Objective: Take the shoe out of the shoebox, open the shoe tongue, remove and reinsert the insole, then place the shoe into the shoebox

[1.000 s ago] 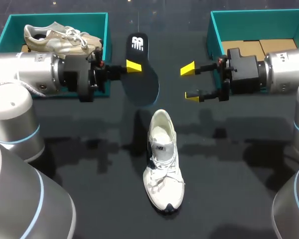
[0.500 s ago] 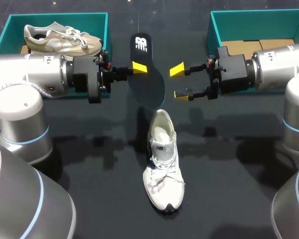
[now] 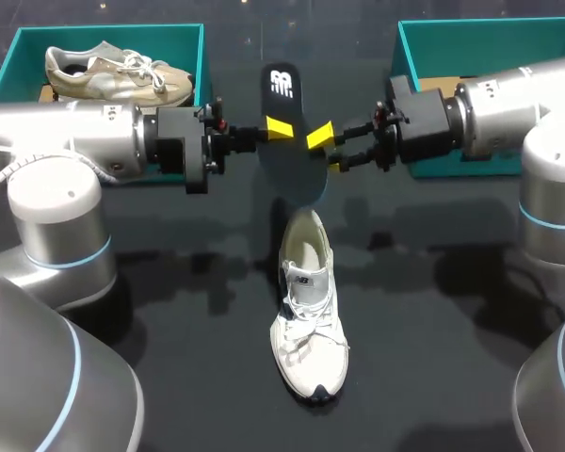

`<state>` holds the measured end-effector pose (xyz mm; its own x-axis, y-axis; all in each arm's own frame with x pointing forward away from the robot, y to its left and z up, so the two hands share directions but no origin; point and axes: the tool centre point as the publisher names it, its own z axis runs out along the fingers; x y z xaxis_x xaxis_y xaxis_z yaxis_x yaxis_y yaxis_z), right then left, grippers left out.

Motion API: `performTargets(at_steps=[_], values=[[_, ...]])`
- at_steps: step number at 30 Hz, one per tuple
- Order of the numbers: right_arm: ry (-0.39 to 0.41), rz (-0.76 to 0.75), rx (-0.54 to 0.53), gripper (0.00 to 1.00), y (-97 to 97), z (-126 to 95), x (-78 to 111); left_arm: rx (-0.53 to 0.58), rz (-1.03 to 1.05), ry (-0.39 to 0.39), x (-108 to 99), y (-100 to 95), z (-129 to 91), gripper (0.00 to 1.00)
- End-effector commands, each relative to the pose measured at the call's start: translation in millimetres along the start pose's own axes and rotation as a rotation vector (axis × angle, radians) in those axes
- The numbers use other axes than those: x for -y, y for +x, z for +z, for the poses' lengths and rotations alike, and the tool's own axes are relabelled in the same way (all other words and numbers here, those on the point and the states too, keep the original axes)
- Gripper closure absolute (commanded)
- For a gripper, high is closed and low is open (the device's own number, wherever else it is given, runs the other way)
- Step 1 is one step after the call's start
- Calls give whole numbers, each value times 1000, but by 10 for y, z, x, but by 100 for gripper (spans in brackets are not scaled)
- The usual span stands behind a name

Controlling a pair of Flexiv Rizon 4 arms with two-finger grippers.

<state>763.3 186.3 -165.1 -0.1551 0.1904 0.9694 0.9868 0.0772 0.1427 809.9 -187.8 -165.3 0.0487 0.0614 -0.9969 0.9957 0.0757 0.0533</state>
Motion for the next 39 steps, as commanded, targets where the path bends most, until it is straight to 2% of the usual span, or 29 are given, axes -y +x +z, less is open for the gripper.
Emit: performTargets(at_steps=[1,5,9,15,32,36,39], values=[[13,-3,-1,61,-5,23,-24,2,8,4,-35,33,78,100],[22,-8,-12,66,-19,35,-7,2,16,7,-29,49,114,100],[27,-13,-25,65,-28,52,8,5,21,10,-24,51,142,100],[30,-17,-33,69,-26,71,28,9,25,7,-12,41,170,100],[33,-16,-50,79,-28,136,38,11,32,-11,27,50,158,100],[34,-16,-51,84,-22,154,45,13,32,-10,52,43,161,100],[34,-16,-49,94,-14,166,47,15,35,-10,61,35,163,100]])
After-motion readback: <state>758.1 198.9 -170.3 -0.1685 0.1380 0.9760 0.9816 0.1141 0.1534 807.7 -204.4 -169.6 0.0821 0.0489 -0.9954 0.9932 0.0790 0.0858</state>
